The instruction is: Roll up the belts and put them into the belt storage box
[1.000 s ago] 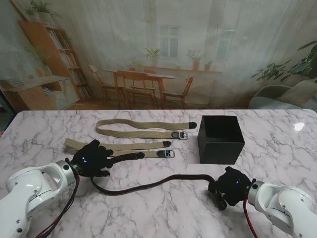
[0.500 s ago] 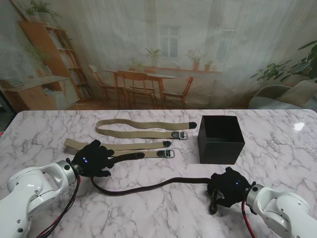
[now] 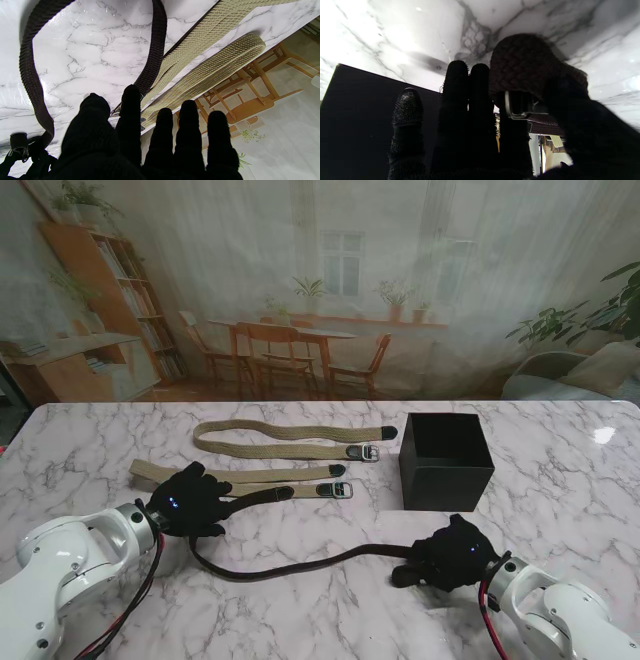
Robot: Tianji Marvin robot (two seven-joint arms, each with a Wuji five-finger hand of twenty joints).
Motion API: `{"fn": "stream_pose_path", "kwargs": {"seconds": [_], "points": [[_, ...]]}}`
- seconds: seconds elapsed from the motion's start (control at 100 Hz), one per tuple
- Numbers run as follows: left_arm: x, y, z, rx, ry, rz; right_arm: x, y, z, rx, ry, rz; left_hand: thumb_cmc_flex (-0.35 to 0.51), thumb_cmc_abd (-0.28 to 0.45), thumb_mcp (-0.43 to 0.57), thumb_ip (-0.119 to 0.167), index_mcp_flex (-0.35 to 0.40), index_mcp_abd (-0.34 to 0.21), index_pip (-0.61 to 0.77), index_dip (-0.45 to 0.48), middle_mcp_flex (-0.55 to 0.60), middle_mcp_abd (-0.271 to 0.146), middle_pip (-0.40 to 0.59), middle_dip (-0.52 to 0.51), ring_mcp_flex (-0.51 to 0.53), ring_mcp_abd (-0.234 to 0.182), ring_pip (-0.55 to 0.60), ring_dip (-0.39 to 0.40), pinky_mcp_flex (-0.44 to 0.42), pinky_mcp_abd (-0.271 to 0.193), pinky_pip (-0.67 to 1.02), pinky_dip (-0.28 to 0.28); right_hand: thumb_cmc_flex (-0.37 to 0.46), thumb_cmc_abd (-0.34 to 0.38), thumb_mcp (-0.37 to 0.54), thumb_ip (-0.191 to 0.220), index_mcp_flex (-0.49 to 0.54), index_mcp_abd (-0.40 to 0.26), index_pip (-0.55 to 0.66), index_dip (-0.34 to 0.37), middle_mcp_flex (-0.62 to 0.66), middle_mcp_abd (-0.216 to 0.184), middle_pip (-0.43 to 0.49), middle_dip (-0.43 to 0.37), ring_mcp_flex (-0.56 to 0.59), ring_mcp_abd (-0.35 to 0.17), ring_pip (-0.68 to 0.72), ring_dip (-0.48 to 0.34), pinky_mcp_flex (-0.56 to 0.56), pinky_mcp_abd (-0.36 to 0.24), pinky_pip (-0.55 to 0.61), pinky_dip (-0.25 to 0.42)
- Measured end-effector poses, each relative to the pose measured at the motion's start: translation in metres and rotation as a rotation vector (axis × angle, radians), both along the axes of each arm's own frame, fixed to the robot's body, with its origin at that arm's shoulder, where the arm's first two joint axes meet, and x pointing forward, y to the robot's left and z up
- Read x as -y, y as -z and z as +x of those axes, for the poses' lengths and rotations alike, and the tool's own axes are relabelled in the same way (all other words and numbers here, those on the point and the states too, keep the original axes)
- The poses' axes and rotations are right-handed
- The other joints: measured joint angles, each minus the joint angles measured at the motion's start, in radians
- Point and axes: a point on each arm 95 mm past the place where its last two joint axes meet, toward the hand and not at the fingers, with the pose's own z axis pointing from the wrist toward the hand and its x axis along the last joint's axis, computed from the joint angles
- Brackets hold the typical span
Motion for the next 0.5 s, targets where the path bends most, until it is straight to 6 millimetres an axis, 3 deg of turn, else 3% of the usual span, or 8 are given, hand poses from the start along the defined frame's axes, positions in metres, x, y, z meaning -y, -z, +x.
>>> {"fn": "stream_pose_path", "kwargs": {"seconds": [0.11,0.15,0.24,0.37,0.5], "points": [[0.0,0.0001,-0.0001,0.0,0.0,0.0,-0.0004,0.0025,0.0005,0.022,-0.005,0.001,0.0,0.0,0.0,0.0,0.0,0.0,0.0,0.0,0.0,0.0,0.0,0.0,0.0,0.0,0.0,0.0,0.0,0.0,0.0,0.0,0.0,0.013,0.01,0.0,-0.043,0.024,-0.097,-0.049,0.081,-0.018,0.037,0.035,0.048,-0.007,0.022,0.002,0.035,-0.026,0.023,0.001],[0.0001,0.0001,-0.0002,0.001,0.001,-0.001,-0.0005,0.0033,0.0009,0.027,-0.007,0.005,0.0,0.0,0.0,0.0,0.0,0.0,0.0,0.0,0.0,0.0,0.0,0.0,0.0,0.0,0.0,0.0,0.0,0.0,0.0,0.0,-0.001,0.026,0.023,0.052,-0.085,0.038,-0.2,-0.045,0.103,-0.024,0.047,0.043,0.061,-0.011,0.038,0.005,0.048,-0.028,0.031,0.001],[0.0002,0.0,-0.0003,0.003,0.002,-0.002,-0.0003,0.0048,0.0018,0.038,-0.012,0.013,0.0,0.0,0.0,0.0,0.0,0.0,0.0,0.0,0.0,0.0,0.0,0.0,0.0,0.0,0.0,0.0,0.0,0.0,0.0,0.0,-0.001,0.054,0.044,0.101,-0.296,0.104,-0.366,-0.051,0.132,-0.039,0.087,0.059,0.09,-0.019,0.045,0.007,0.061,-0.039,0.04,0.001],[0.0,0.0,-0.0006,0.005,0.003,-0.003,-0.0002,0.0068,0.0031,0.043,-0.02,0.018,0.0,0.0,0.0,0.0,0.0,0.0,0.0,0.0,0.0,0.0,0.0,0.0,0.0,0.0,0.0,0.0,0.0,0.0,0.0,0.0,0.061,0.064,0.054,0.111,-0.504,0.114,-0.374,-0.071,0.145,-0.044,0.156,0.069,0.115,-0.022,0.075,0.022,0.086,-0.05,0.054,0.001],[-0.0002,0.0005,-0.0011,0.004,0.002,-0.002,-0.0001,0.0078,0.0037,0.041,-0.02,0.025,0.0,0.0,0.0,0.0,0.0,0.0,0.0,0.0,0.0,0.0,0.0,0.0,0.0,0.0,0.0,0.0,0.0,0.0,0.0,0.0,0.076,0.062,0.055,0.111,-0.535,-0.06,-0.36,-0.085,0.158,-0.039,0.206,0.072,0.151,-0.013,0.102,0.024,0.109,-0.052,0.069,-0.001]]}}
